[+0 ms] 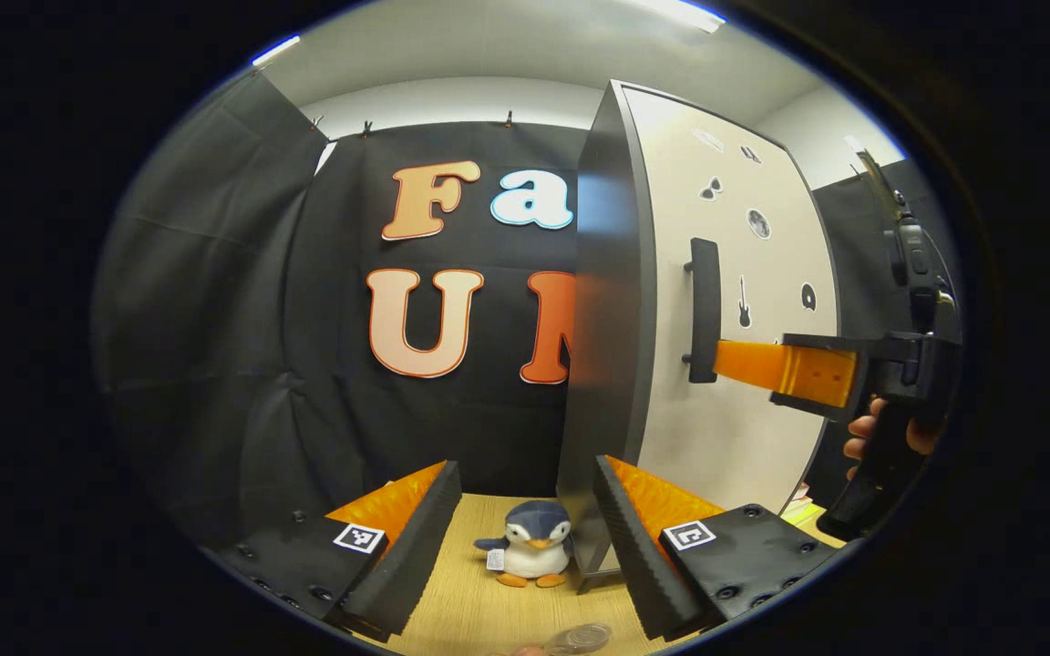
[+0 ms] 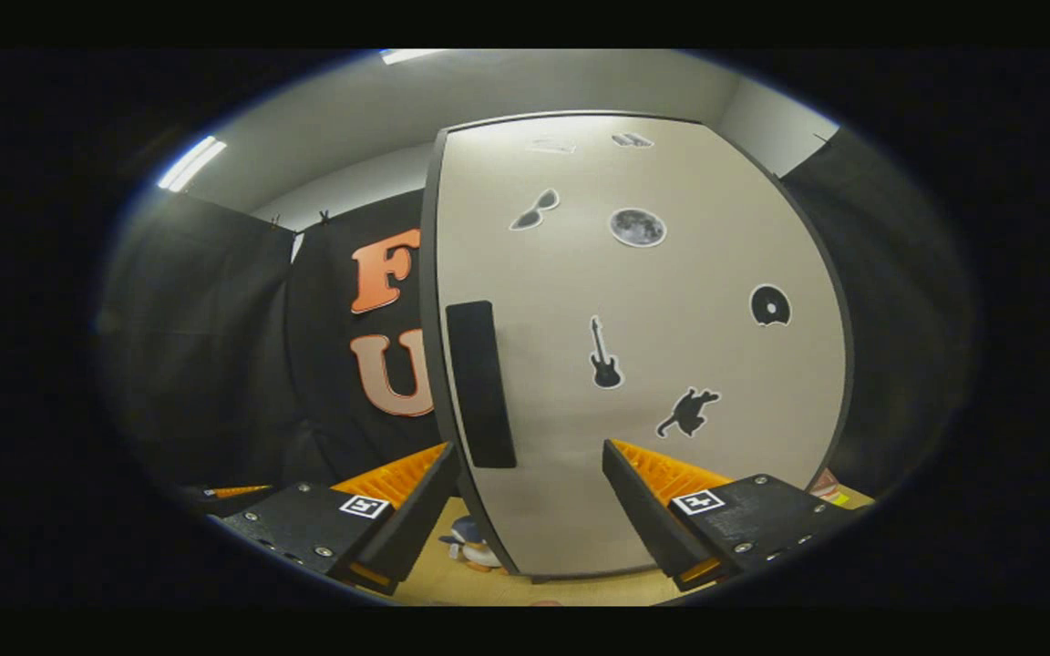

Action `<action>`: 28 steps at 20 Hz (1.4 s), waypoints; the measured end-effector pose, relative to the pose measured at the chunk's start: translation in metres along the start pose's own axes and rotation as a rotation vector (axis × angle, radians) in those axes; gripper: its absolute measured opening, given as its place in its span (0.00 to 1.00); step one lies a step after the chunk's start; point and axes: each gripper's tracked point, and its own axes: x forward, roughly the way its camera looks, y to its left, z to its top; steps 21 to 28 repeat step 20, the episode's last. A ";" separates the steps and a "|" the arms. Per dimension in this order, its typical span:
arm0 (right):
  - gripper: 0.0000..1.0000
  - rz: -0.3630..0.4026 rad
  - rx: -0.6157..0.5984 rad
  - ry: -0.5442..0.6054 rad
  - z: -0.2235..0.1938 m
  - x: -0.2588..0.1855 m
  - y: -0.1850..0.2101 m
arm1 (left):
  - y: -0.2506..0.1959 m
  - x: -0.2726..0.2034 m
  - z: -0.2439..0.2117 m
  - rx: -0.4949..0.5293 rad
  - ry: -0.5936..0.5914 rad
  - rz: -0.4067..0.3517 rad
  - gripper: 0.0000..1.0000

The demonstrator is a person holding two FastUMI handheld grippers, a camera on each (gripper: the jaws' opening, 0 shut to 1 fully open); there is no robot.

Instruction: Open the cabinet door with the right hand, grasp the bottle in the cabinet with the left hand and place it on the coaster, then close the cabinet door with the right hand.

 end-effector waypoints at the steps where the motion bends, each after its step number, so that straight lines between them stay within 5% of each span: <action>1: 0.97 0.001 -0.013 -0.003 0.003 -0.009 -0.004 | -0.003 -0.003 0.000 0.000 0.002 0.008 0.95; 14: 0.97 0.049 -0.261 0.002 0.008 -0.124 -0.054 | -0.039 -0.050 0.021 0.016 -0.024 0.150 0.95; 28: 0.94 0.066 -0.227 0.013 0.001 -0.151 -0.063 | -0.065 -0.067 0.023 0.039 -0.021 0.139 0.95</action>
